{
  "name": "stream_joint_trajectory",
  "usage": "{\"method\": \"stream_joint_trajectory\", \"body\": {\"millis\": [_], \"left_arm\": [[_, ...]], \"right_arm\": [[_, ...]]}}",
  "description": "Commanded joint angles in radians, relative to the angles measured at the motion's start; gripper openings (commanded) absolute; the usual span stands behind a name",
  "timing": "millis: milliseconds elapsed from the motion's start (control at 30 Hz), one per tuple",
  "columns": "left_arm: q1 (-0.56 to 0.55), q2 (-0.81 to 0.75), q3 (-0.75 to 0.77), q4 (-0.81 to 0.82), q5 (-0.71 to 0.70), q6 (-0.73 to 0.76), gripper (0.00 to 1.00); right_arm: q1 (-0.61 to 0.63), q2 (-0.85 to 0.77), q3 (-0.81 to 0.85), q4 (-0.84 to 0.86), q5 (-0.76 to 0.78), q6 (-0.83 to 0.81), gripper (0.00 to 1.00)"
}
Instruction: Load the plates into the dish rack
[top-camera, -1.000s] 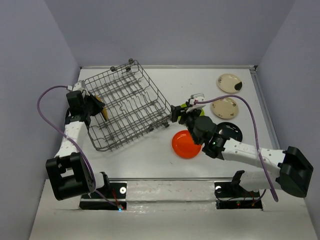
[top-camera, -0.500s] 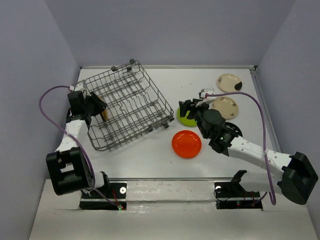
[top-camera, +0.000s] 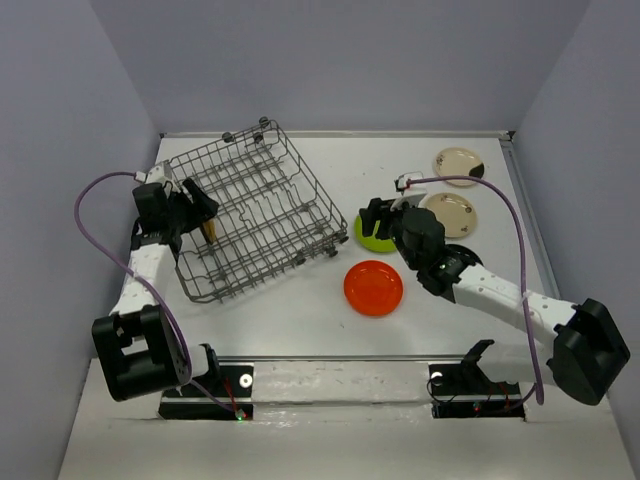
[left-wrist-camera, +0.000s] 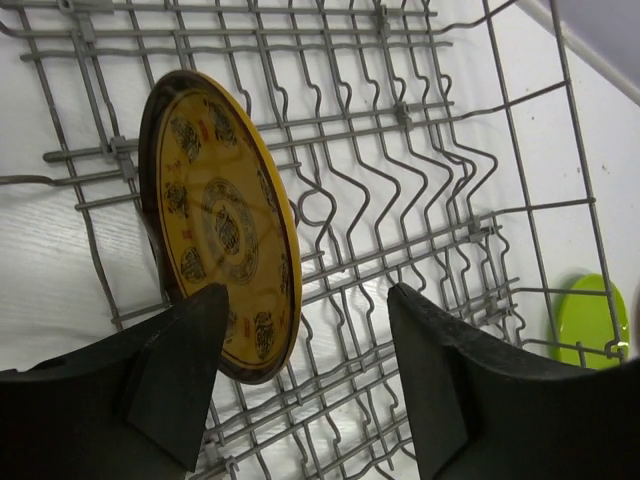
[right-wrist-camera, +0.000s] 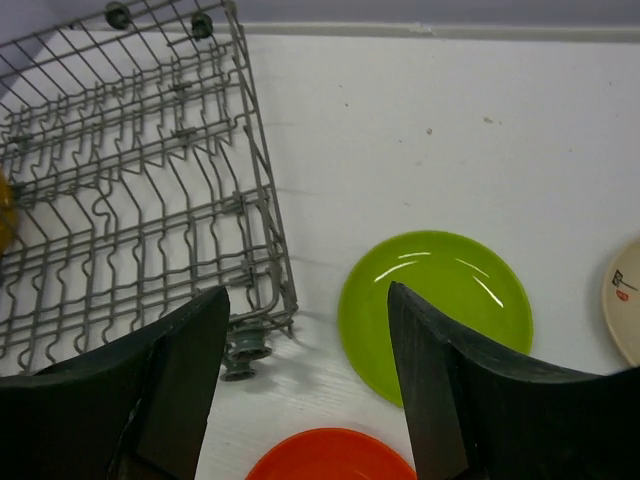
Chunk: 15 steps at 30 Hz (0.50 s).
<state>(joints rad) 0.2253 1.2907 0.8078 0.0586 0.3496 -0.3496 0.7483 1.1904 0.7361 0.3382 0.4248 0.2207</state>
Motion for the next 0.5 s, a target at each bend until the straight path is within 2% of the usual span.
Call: {"method": "stream_joint_trajectory", "body": {"millis": [0, 100, 233, 367, 467], "left_arm": [[0.005, -0.108, -0.009, 0.030, -0.032, -0.003, 0.81], [0.005, -0.152, -0.015, 0.046, -0.032, -0.025, 0.89], [0.005, -0.240, -0.018, 0.061, -0.037, -0.041, 0.92], [0.000, -0.322, -0.042, 0.110, -0.005, -0.074, 0.93], [-0.014, -0.359, -0.048, 0.144, 0.022, -0.091, 0.92]], "right_arm": [[-0.099, 0.032, 0.069, -0.122, -0.087, 0.071, 0.70], [-0.188, 0.044, 0.078, -0.180, -0.158, 0.153, 0.67], [-0.344, 0.081, 0.088, -0.267, -0.274, 0.236, 0.58], [-0.420, 0.142, 0.069, -0.283, -0.374, 0.308, 0.55], [-0.438, 0.184, 0.066, -0.284, -0.382, 0.342, 0.55]]}}
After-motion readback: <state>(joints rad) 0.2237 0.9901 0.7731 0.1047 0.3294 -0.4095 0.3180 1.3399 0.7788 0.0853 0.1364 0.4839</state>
